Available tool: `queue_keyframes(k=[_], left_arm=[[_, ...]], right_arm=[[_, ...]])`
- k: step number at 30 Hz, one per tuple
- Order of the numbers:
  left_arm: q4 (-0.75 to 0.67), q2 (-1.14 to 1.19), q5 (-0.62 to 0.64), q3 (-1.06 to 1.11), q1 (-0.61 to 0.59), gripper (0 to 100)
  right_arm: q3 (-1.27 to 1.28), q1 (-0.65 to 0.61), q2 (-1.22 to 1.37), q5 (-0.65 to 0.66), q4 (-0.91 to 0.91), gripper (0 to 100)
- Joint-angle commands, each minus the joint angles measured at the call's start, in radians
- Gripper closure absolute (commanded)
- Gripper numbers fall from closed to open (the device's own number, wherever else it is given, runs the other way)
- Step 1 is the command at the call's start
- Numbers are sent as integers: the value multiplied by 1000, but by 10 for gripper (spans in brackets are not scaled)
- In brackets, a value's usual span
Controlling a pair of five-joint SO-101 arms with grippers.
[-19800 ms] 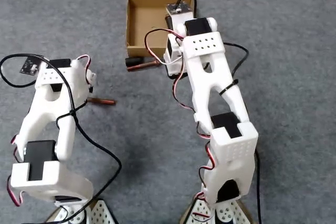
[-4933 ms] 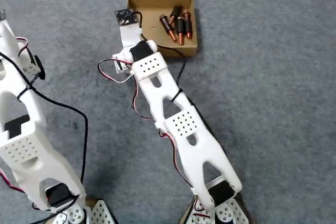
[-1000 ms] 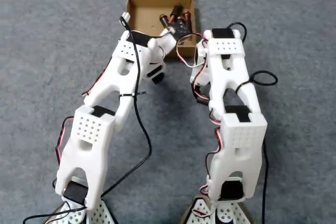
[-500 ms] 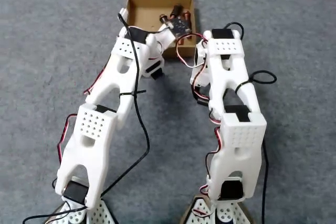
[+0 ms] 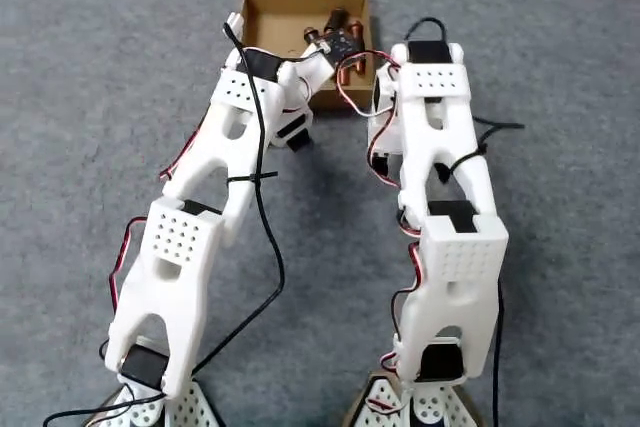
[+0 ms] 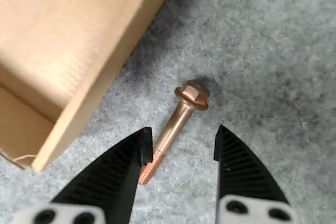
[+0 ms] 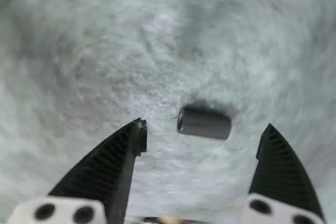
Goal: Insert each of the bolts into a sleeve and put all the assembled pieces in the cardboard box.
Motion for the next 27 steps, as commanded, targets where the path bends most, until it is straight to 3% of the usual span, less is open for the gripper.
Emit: queue_keyframes(k=[1, 8, 17, 22, 27], left_arm=[[21, -5, -3, -55, -18, 801], [21, -5, -3, -55, -23, 801], [21, -5, -2, -57, -18, 801], [21, -7, -3, -57, -15, 801], [21, -7, -3, -61, -14, 801]], right_arm=[[-31, -5, -44, 327, 20, 687], [-19, 91, -206, 638, 20, 687], [97, 229, -263, 1339, 21, 688], [278, 245, -364, 1438, -8, 688], [619, 234, -567, 1459, -212, 688]])
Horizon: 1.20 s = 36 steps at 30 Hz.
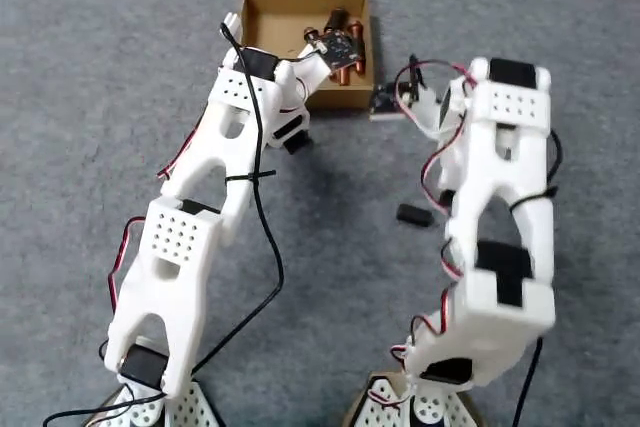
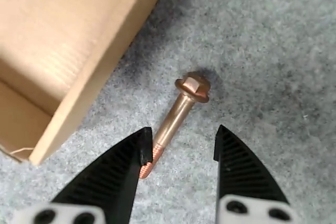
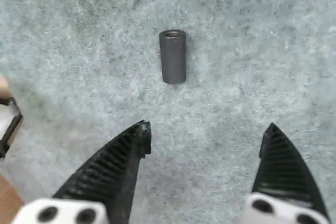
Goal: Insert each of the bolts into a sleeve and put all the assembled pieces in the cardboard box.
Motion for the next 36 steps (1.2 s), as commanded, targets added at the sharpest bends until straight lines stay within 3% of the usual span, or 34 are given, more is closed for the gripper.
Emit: queue_keyframes(k=[1, 8, 12, 27, 36], left_arm=[[5, -10, -3, -63, -5, 801], [6, -7, -3, -60, -6, 801], [6, -8, -3, -61, -6, 801], [8, -7, -5, -54, -15, 801], [8, -7, -5, -54, -14, 801]], right_arm=[[260, 8, -193, 18, -175, 688], [613, -143, -343, -57, -411, 688], [567, -157, -295, -144, -477, 688], [360, -128, 114, -127, -477, 688], [364, -122, 96, -107, -476, 688]])
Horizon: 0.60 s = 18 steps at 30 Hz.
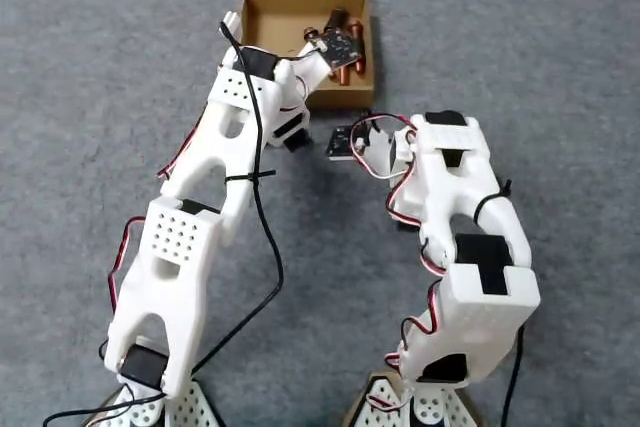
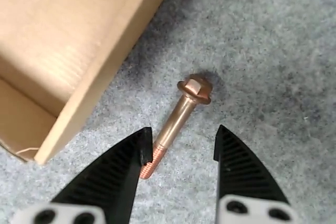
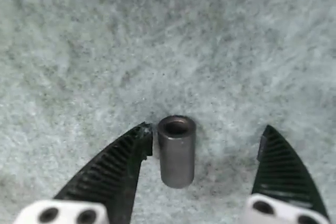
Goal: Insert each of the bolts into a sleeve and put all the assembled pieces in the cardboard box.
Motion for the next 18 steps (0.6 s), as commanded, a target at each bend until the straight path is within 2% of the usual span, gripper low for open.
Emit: queue_keyframes(k=[1, 9, 18], left_arm=[[8, -7, -5, -41, -12, 801], [8, -8, -5, -44, -9, 801], [8, -10, -5, -43, -9, 801]], right_arm=[[-12, 28, -28, 17, 0, 688], [16, 76, -64, 66, 26, 688], [111, 79, -62, 66, -106, 697]])
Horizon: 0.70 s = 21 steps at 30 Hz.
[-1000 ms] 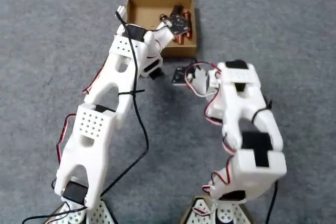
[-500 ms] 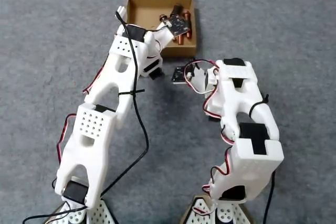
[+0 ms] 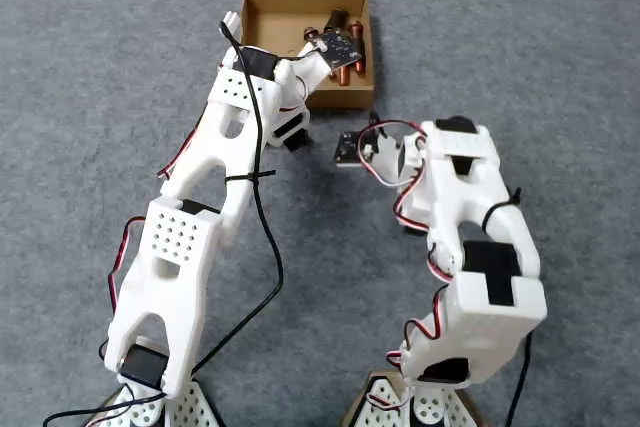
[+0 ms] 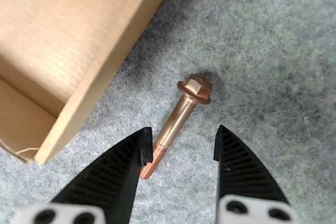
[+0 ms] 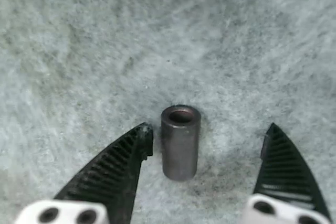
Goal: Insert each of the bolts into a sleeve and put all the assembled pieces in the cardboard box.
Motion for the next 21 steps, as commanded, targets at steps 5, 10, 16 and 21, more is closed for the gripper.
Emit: queue_keyframes(k=[5, 10, 16, 21], left_arm=[[8, -8, -5, -46, -8, 801], [8, -7, -5, -48, -8, 801], [2, -7, -3, -49, -8, 802], [-2, -5, -6, -51, -6, 854]], right_arm=[[28, 36, -7, 8, -55, 889], [31, 36, -7, 5, -51, 921], [19, 36, -18, -37, -49, 951], [5, 36, -18, -141, -100, 950]])
